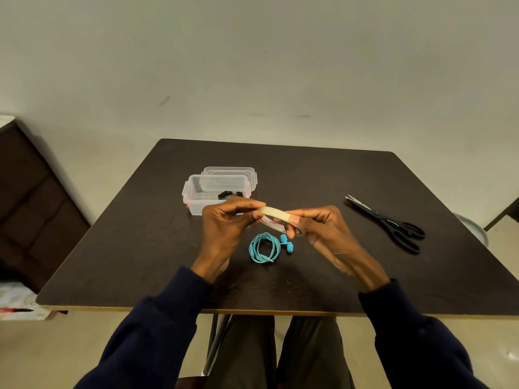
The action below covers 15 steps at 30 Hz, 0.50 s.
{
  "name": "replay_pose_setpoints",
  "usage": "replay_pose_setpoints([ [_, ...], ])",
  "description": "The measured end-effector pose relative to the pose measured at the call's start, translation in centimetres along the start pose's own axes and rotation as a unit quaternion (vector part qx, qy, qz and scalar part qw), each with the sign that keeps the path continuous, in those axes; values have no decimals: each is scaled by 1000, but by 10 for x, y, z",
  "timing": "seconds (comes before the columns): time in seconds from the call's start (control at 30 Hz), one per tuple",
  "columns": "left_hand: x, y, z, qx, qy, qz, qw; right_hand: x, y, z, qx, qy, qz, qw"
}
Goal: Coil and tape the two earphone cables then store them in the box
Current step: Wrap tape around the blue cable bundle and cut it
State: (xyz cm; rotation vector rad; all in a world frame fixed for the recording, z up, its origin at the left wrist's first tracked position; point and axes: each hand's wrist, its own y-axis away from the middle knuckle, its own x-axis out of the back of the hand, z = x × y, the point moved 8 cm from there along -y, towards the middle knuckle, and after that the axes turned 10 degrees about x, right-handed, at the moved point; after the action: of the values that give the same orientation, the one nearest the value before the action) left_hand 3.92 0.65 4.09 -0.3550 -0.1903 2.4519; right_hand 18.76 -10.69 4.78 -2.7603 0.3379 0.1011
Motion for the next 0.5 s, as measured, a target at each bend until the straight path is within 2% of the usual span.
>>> replay_pose_setpoints([
  [0.1, -1, 3, 1, 10, 8, -1, 1000, -4, 0, -2, 4, 6, -2, 1000],
  [0.27, -6, 6, 23, -98, -109, 11, 989, -3, -2, -11, 32, 80, 32, 996],
  [0.4, -4, 8, 26, -120, -147, 24, 981, -9, -1, -11, 29, 87, 41, 995],
  [0.5, -12, 12, 24, -134, -201, 6, 970, -7, -2, -9, 32, 113, 65, 991],
])
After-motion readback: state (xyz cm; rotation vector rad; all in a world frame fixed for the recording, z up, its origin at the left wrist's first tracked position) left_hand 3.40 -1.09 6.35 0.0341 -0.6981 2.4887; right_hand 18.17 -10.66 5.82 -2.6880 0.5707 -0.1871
